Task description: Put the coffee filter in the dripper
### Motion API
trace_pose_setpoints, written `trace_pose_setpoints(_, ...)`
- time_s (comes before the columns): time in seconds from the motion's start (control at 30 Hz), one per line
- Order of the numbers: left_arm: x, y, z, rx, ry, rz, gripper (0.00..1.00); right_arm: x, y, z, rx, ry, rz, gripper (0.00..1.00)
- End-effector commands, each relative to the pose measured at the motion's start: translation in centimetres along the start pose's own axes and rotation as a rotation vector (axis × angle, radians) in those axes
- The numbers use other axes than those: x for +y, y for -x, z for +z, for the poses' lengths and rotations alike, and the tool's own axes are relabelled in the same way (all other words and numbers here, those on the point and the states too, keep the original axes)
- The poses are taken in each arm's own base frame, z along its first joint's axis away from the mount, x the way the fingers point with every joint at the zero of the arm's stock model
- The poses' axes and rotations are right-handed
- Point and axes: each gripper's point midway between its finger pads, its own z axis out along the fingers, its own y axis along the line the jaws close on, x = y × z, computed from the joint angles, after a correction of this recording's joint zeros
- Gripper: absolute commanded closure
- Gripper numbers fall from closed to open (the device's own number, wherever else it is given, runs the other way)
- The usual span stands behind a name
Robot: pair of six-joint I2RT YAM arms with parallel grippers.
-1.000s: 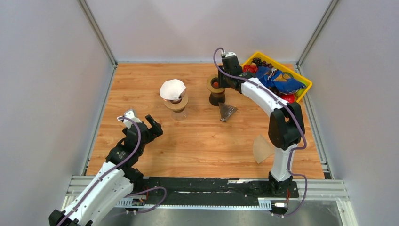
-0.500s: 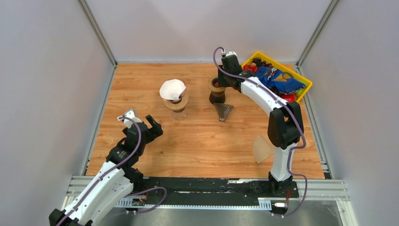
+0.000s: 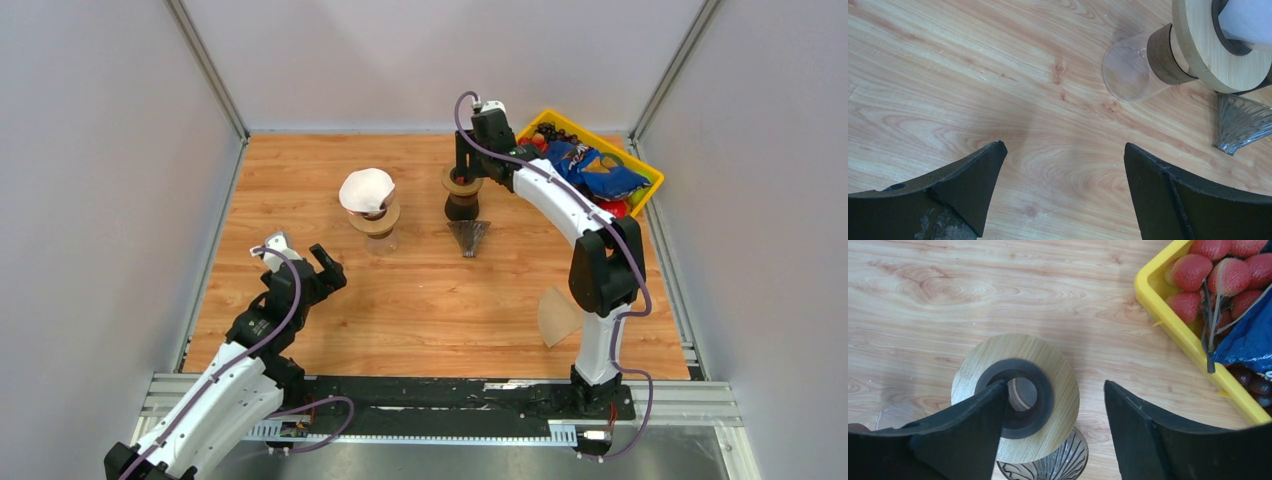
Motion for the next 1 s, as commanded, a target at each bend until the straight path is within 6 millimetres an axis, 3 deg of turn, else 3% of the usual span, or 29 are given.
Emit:
trace_pose_setpoints(0.0, -0.6, 0.7, -0.2, -0.013, -0.017, 0.004, 0.0, 0.0, 3.6, -1.7, -0.09, 0.0, 0.001, 0.2)
trace_pose_setpoints(0.23, -0.7, 0.6, -0.2, -0.007, -0.023, 0.006, 0.0, 0.4, 4.3, -5.1, -0.139, 0.081, -0.036, 0.05)
trace_pose_setpoints(0.37, -1.0, 0.5, -0.2, 0.002, -0.035, 0.005, 0.0, 3.4, 3.8, -8.3, -0.247, 0.327, -0.193, 0.01)
trace_pose_setpoints(0.57, -1.5, 0.3, -0.3, 0.017, -0.06, 0.008, 0.0, 6.1, -1.3, -13.3, -0.351, 0.652, -0.516, 0.0)
trace_pose_setpoints(0.67, -1.6, 0.2, -0.3, 0.022, -0.063, 0.008, 0.0, 6.1, -3.4, -14.7, -0.388, 0.712, -0.656, 0.0)
trace_pose_setpoints(0.97, -1.8, 0.1, -0.3, 0.032, -0.072, 0.01, 0.0, 4.3, -8.9, -12.5, -0.327, 0.714, -0.892, 0.0)
